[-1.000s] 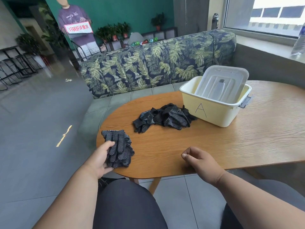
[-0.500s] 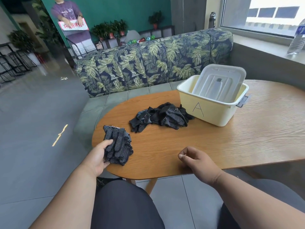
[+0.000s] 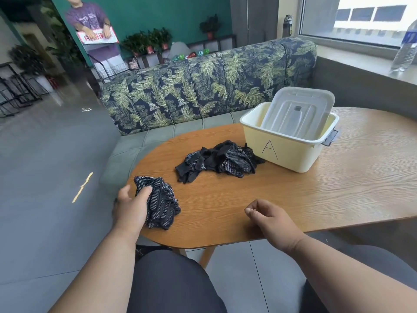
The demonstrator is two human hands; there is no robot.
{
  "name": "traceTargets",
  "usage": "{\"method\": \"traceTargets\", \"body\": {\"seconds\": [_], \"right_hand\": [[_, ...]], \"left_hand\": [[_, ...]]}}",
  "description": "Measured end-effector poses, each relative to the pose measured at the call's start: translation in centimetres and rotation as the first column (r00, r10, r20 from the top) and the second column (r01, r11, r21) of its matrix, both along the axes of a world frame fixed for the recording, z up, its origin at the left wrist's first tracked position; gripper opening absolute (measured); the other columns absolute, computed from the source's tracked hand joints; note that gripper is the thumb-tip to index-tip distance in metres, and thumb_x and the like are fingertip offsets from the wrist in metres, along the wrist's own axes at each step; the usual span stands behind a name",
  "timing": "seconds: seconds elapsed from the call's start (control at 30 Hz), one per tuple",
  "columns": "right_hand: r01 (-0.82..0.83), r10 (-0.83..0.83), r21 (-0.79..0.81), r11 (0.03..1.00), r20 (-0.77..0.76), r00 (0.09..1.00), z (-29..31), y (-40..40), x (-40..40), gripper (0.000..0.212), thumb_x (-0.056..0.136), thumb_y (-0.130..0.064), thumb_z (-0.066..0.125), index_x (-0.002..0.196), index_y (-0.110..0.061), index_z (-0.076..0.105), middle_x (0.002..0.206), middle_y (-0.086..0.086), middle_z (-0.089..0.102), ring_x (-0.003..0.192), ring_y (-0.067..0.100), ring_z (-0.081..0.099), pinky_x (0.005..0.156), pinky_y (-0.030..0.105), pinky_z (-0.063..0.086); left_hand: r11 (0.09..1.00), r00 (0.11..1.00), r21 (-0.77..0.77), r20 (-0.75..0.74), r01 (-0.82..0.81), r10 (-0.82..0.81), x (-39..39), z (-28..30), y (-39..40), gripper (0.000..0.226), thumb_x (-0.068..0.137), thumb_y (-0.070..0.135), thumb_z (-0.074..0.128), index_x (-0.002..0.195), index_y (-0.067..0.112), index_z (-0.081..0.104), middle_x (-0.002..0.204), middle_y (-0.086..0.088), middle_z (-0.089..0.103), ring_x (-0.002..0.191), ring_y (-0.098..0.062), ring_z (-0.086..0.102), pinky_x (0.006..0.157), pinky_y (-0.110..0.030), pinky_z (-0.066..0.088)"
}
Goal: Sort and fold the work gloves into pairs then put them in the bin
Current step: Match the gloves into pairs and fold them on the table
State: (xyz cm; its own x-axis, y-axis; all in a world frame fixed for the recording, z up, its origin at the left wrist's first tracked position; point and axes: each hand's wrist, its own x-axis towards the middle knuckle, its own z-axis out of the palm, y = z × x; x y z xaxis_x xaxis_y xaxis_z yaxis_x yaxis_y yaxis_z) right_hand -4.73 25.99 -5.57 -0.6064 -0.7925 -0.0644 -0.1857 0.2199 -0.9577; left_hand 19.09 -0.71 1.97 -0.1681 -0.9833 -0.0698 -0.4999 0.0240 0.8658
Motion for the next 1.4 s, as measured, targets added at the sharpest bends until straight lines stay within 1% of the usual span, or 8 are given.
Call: {"method": "traceTargets", "body": {"seconds": [0.1,0.23,0.43,0.6,0.8,0.93,1.13,1.4], "right_hand": [[0.057,-0.057,0.003,0.998,-0.005,0.998,-0.2,-0.3,-0.3,0.020,0.099,-0.042,0.065,0.087,-0.027,0.068,0.067,-0.011,0.059,0.063,0.006,0.051,0.066,0.031,0.045],[0.097,-0.097,-0.004,0.995,0.007,0.995,0.1,-0.6,-0.4,0.023,0.101,-0.040,0.064,0.085,-0.024,0.066,0.068,-0.005,0.065,0.059,0.005,0.051,0.064,0.029,0.045],[0.098,-0.099,0.008,0.995,0.047,0.994,0.3,-0.4,-0.5,0.022,0.100,-0.043,0.062,0.085,-0.028,0.066,0.083,0.006,0.074,0.061,0.008,0.054,0.065,0.031,0.046],[0.080,-0.080,0.008,0.997,0.050,0.996,0.4,-0.2,-0.4,0.023,0.101,-0.043,0.062,0.084,-0.028,0.066,0.078,0.001,0.072,0.066,0.008,0.057,0.070,0.034,0.050],[0.069,-0.070,0.019,0.997,0.063,0.996,-0.1,-0.5,-0.6,0.025,0.099,-0.045,0.062,0.083,-0.026,0.064,0.072,-0.005,0.067,0.065,0.010,0.055,0.069,0.036,0.048],[0.065,-0.066,0.024,0.998,0.065,0.996,-0.1,-0.8,-0.7,0.025,0.099,-0.045,0.062,0.083,-0.026,0.064,0.072,0.001,0.068,0.062,0.010,0.053,0.066,0.033,0.045],[0.055,-0.057,0.026,0.998,0.089,0.994,-0.1,-0.9,-0.8,0.025,0.100,-0.043,0.062,0.083,-0.026,0.062,0.073,-0.002,0.070,0.059,0.008,0.051,0.066,0.033,0.042],[0.064,-0.066,0.023,0.998,0.104,0.992,0.4,-0.8,-0.7,0.024,0.101,-0.041,0.062,0.081,-0.027,0.063,0.070,-0.002,0.070,0.063,0.010,0.055,0.069,0.039,0.049]], "left_hand": [[0.937,0.973,-0.348,0.226,0.037,0.045,-1.7,1.9,3.1,0.067,0.086,0.051,0.066,0.146,0.028,0.048,0.152,-0.003,0.043,0.142,-0.027,0.033,0.120,-0.045,0.025],[0.786,0.949,-0.562,0.300,0.259,-0.098,-4.9,3.0,6.4,0.047,0.087,0.038,0.066,0.132,0.028,0.059,0.144,0.004,0.048,0.137,-0.020,0.038,0.118,-0.036,0.028],[0.783,0.720,-0.151,0.524,0.603,-0.454,-10.6,-0.5,9.3,0.057,0.092,0.050,0.060,0.145,0.029,0.052,0.167,0.003,0.019,0.149,-0.022,0.031,0.118,-0.035,0.031],[0.812,0.654,-0.039,0.616,0.582,-0.440,-13.8,-3.0,6.9,0.067,0.095,0.055,0.054,0.153,0.023,0.044,0.172,0.000,-0.001,0.152,-0.033,0.027,0.118,-0.046,0.038],[0.819,0.455,0.068,0.804,0.570,-0.383,-16.2,-2.5,4.3,0.077,0.098,0.059,0.049,0.158,0.013,0.033,0.170,-0.017,-0.015,0.155,-0.047,-0.010,0.125,-0.052,0.008],[0.834,0.368,0.190,0.831,0.517,-0.418,-17.1,-2.6,3.1,0.085,0.097,0.062,0.046,0.162,0.014,0.021,0.167,-0.016,-0.025,0.152,-0.048,-0.020,0.123,-0.060,0.008],[0.864,0.404,0.204,0.819,0.460,-0.408,-17.8,-3.4,1.7,0.097,0.097,0.066,0.041,0.164,0.008,0.003,0.169,-0.012,-0.022,0.154,-0.043,-0.019,0.124,-0.057,0.011],[0.863,0.372,0.133,0.863,0.488,-0.343,-17.9,-4.6,0.1,0.080,0.104,0.057,0.032,0.159,0.000,0.021,0.164,-0.015,0.020,0.147,-0.038,0.028,0.121,-0.049,0.029]]}}
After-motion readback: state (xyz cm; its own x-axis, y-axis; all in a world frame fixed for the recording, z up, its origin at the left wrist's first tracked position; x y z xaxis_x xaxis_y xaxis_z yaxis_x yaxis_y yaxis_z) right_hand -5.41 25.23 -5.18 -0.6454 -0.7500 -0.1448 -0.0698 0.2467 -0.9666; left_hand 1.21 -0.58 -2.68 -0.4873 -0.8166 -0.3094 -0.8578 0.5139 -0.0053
